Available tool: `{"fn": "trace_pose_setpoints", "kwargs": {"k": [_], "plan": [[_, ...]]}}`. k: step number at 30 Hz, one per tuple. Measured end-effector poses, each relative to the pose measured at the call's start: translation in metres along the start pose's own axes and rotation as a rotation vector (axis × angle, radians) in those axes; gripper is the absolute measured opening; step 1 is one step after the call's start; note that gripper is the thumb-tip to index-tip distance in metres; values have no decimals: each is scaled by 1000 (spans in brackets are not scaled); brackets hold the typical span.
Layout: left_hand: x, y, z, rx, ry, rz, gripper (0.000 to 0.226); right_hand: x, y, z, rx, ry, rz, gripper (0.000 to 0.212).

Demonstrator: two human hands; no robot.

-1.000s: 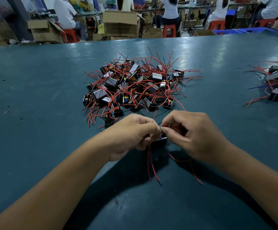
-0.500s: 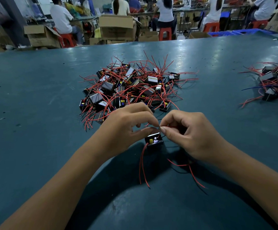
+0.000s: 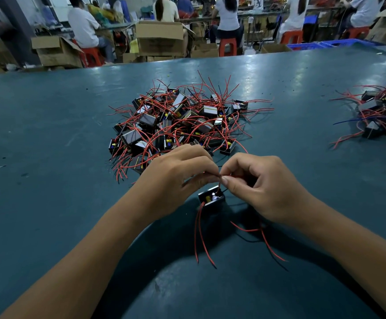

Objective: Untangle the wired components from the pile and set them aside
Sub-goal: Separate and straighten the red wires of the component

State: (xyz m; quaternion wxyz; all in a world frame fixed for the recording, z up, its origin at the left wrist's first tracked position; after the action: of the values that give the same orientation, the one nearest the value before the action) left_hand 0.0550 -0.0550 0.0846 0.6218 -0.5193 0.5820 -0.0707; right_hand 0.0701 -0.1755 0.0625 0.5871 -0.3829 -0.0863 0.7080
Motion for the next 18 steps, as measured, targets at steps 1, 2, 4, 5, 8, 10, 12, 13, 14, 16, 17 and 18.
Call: {"fn": "trace_pose_setpoints", "kwargs": {"k": [1,2,4,5,8,10,12,13,14,16,17,18], "plan": [[2,1,2,-17,23,8,15,0,0,0,1,-1,3,13],[4,1,4,-39,53,18,13,0,1,0,0,-2,6,14],[8,2,7,-91,116,44,9,0,1,0,-8,4,6,18],[11,3,8,-121,146,61,8,0,1,1,-15,10,4,17],[18,7,13,-243,246,112,12,-1,0,4,-47,33,-1,11],[22,11,17,-361,335,146,17,-1,0,6,-58,45,0,10],[26,14,20,-466,418,176,20,-1,0,7,-70,59,1,10],[27,14,21,-496,441,181,21,-1,0,7,-75,64,0,10],[27,14,21,-519,458,180,21,-1,0,7,-76,64,-4,11],[26,12,20,-551,471,184,22,-1,0,7,-71,52,-5,12],[26,13,20,-555,468,189,22,-1,0,6,-66,42,-2,11],[26,13,20,-560,467,193,22,0,0,5,-61,34,0,10]]}}
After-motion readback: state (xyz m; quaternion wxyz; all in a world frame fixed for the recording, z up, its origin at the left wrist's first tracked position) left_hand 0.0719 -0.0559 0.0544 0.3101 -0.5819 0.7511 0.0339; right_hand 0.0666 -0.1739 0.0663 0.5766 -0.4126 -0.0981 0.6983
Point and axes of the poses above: each hand's wrist, its own y-axis away from the middle knuckle, its own x-axis out of the palm, z = x × y, the point moved 9 cm from there along -y, towards the middle knuckle, and after that the axes turned 11 degrees about -z, right-handed, at the moved point
